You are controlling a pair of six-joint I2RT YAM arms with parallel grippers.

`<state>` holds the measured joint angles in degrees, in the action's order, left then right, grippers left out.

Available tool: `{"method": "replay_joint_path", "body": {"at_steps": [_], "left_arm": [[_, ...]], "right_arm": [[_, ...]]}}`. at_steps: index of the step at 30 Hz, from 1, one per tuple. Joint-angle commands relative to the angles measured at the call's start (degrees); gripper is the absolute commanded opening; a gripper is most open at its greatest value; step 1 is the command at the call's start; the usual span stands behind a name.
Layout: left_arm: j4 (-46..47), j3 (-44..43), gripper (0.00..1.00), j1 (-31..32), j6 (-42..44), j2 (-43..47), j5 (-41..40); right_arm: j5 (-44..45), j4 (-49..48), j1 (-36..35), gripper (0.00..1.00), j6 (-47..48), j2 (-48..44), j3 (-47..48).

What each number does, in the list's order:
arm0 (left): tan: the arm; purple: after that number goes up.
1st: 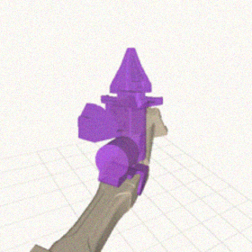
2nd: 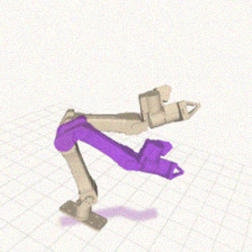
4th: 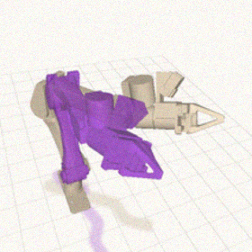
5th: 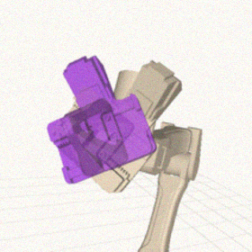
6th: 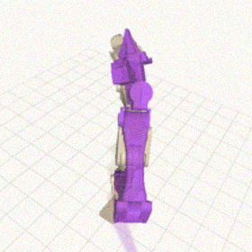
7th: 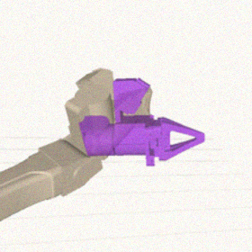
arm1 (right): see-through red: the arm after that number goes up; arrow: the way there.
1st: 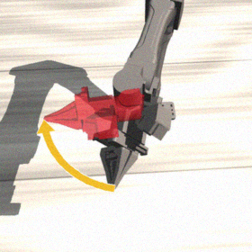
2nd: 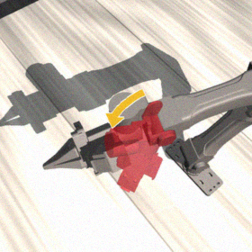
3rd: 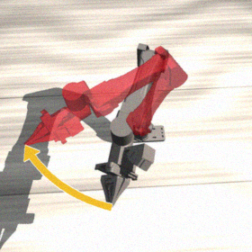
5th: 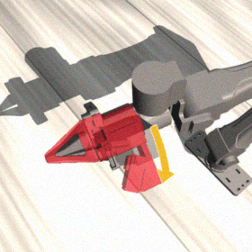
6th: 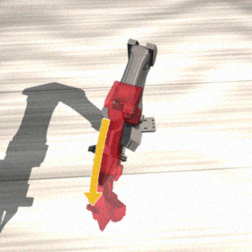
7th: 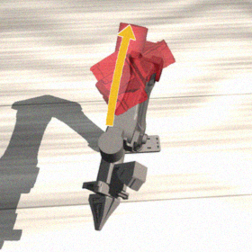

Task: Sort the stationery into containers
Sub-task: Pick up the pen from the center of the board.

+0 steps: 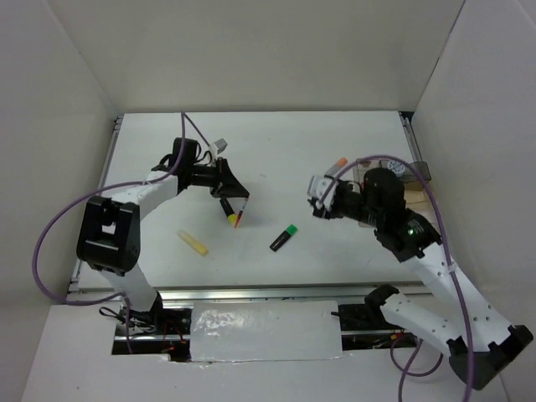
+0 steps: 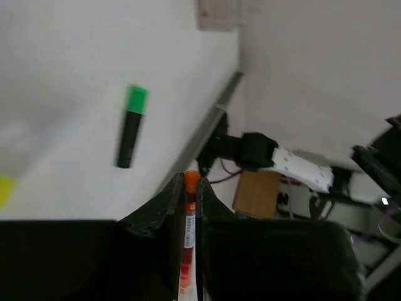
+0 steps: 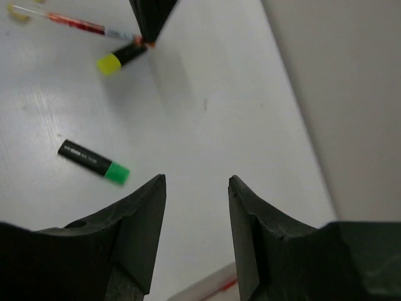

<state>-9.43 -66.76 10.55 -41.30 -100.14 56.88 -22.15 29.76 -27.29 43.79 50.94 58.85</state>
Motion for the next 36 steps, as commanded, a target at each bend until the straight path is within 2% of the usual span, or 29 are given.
{"method": "replay_joint_path", "body": {"at_steps": [1, 2, 4, 8, 9, 12, 16, 19, 26, 36], "left_arm": [[14.9, 6.8, 0.00, 4.7, -11.0, 6.5, 12.3], [18.2, 8.0, 0.00, 5.7, -15.3, 7.5, 13.9], [23.3, 10.4, 0.00, 8.6, -17.1, 9.9, 14.5], [21.8, 11.1, 0.00, 12.7, -16.3, 12.2, 15.3], [23.9, 11.4, 0.00, 13.8, -17.1, 12.2, 15.7], [23.9, 11.0, 0.00, 14.8, -17.9, 11.4, 16.5], [22.3, 11.1, 0.00, 16.2, -16.9, 10.6, 15.5], [21.6, 11.1, 0.00, 17.0, -16.2, 10.4, 14.9], [18.8, 10.3, 0.00, 17.1, -14.4, 10.1, 13.8], [17.9, 9.5, 0.00, 17.2, -13.6, 10.0, 13.2]], "right_arm": [[-2.0, -12.6, -6.4, 0.52, 15.5, -5.0, -7.5], [-2.5, -14.7, -9.9, 0.52, 17.6, -7.1, -8.7], [-3.9, -16.0, -13.6, 0.52, 24.0, -8.6, -12.2], [-3.2, -15.8, -24.0, 0.51, 34.0, -10.2, -15.4], [-2.4, -15.4, -28.7, 0.51, 34.8, -10.2, -15.9], [2.5, -16.3, -36.7, 0.50, 37.6, -10.3, -18.6], [6.8, -20.7, -41.3, 0.49, 40.7, -9.6, -22.7], [8.3, -20.6, -42.1, 0.49, 39.9, -6.5, -21.3], [13.8, -27.6, -42.0, 0.52, 44.0, -2.8, -23.2], [15.7, -27.2, -40.9, 0.48, 46.8, 0.6, -23.4]]}}
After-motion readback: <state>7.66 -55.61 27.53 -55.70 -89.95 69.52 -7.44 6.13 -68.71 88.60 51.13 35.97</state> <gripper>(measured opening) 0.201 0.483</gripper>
